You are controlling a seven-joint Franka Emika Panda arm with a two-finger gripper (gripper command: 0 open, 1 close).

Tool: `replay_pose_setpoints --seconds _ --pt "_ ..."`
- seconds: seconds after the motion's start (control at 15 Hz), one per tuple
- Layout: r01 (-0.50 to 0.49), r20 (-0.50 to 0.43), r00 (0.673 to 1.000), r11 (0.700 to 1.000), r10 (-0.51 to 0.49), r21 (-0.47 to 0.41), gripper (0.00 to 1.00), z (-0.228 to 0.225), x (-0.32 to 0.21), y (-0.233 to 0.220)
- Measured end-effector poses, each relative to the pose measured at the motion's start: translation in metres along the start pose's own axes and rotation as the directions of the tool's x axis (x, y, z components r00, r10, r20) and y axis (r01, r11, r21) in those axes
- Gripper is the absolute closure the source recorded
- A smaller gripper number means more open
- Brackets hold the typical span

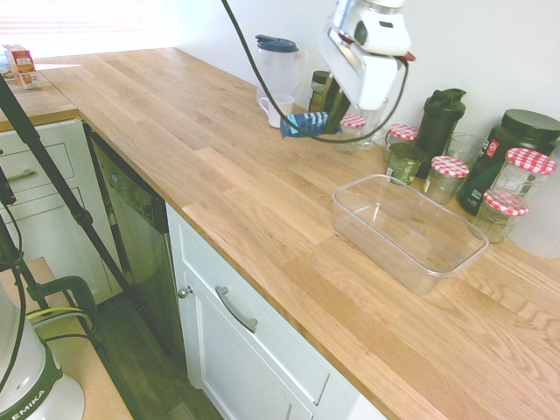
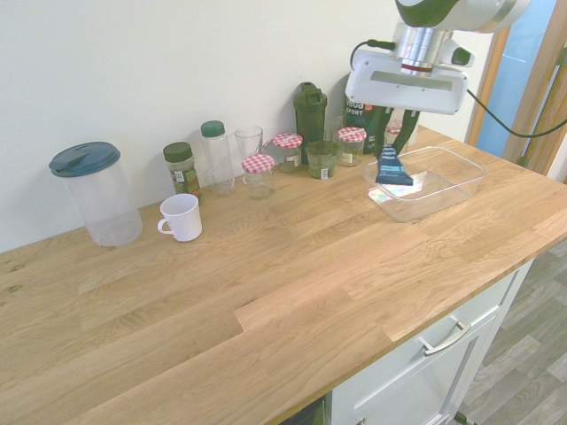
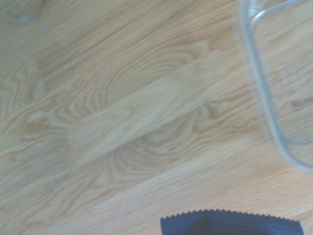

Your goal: Put the protein bar into the container

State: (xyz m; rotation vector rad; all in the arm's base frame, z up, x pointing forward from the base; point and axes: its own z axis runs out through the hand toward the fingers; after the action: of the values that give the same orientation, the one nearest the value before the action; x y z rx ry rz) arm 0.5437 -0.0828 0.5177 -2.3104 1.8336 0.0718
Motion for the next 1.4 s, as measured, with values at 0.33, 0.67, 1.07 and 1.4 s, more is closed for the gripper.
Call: replay_pose_setpoints --seconds 0.33,0.67,1.07,1.4 --pt "-0.081 0.036 0.996 0.997 0.080 0.018 1.00 -0.011 0.098 0.054" --pt "-0.110 0.055 0.992 0.994 0.110 0.000 1.00 0.006 0.128 0.065" --pt "-0.122 0.066 0.990 0.992 0.123 -0.025 1.00 0.027 0.147 0.069" --pt "-0.129 0.077 0.988 0.991 0.131 -0.034 1.00 0.050 0.153 0.063"
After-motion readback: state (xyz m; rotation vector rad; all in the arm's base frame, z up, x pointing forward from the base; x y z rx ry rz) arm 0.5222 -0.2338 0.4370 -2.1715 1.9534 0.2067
